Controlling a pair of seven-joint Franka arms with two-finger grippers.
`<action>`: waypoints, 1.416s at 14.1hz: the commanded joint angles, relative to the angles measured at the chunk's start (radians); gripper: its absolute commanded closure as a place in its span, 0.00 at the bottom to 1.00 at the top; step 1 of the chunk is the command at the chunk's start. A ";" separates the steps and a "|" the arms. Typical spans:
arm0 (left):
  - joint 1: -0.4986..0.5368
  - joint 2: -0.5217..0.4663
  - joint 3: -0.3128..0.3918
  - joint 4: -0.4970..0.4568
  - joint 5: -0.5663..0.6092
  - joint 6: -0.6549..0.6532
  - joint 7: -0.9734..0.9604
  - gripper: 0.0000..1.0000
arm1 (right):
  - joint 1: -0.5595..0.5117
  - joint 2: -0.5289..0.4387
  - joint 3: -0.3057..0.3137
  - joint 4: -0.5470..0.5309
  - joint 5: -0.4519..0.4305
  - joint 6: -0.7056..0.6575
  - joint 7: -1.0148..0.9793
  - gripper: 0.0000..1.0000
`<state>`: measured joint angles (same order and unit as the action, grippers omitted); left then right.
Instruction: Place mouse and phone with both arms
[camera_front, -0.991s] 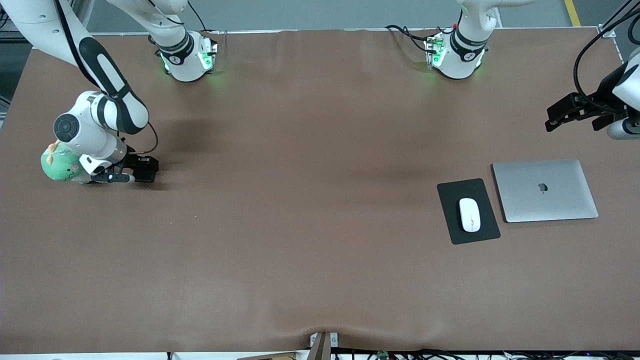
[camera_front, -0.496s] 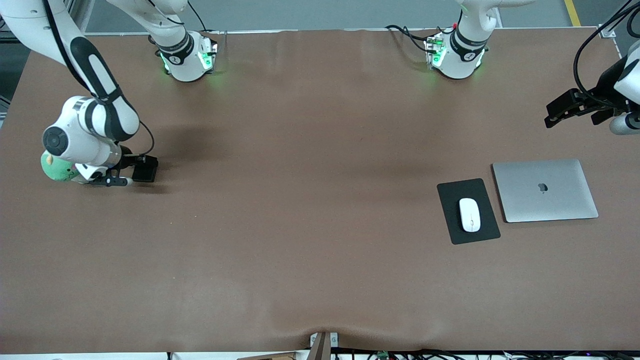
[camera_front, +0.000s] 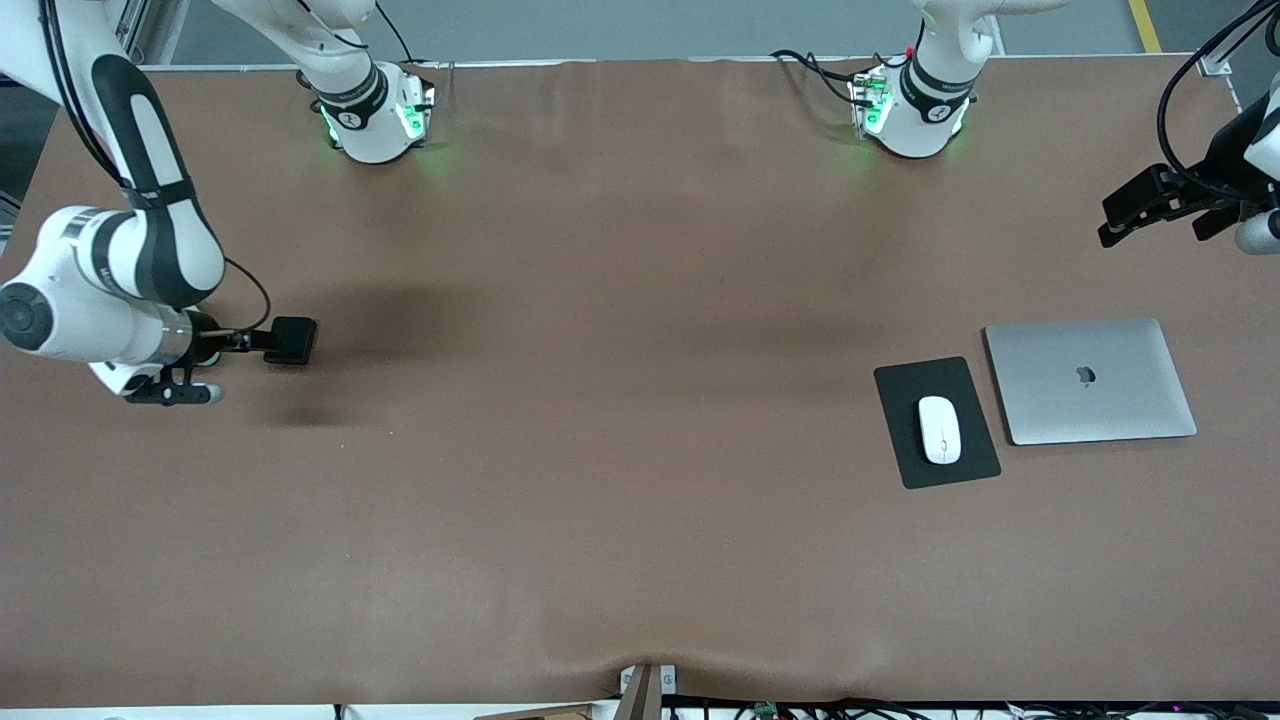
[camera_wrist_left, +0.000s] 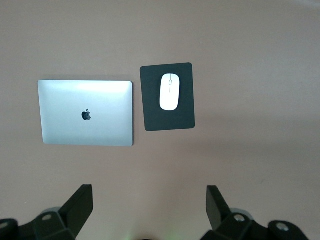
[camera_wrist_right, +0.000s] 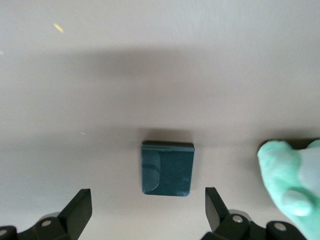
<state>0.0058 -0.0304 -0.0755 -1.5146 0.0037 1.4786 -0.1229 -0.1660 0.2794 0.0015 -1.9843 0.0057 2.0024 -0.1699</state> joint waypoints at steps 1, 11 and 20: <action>0.005 -0.022 0.000 -0.006 -0.014 -0.012 -0.006 0.00 | 0.028 0.023 -0.001 0.146 0.016 -0.071 -0.006 0.00; 0.013 -0.029 0.000 -0.009 -0.018 -0.014 -0.011 0.00 | 0.065 0.076 0.005 0.651 0.023 -0.474 -0.010 0.00; 0.014 -0.036 0.002 -0.022 -0.022 -0.015 0.000 0.00 | 0.094 -0.064 0.006 0.759 0.051 -0.689 -0.002 0.00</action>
<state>0.0120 -0.0385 -0.0746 -1.5176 0.0037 1.4701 -0.1229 -0.0830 0.2827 0.0109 -1.2136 0.0404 1.3651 -0.1703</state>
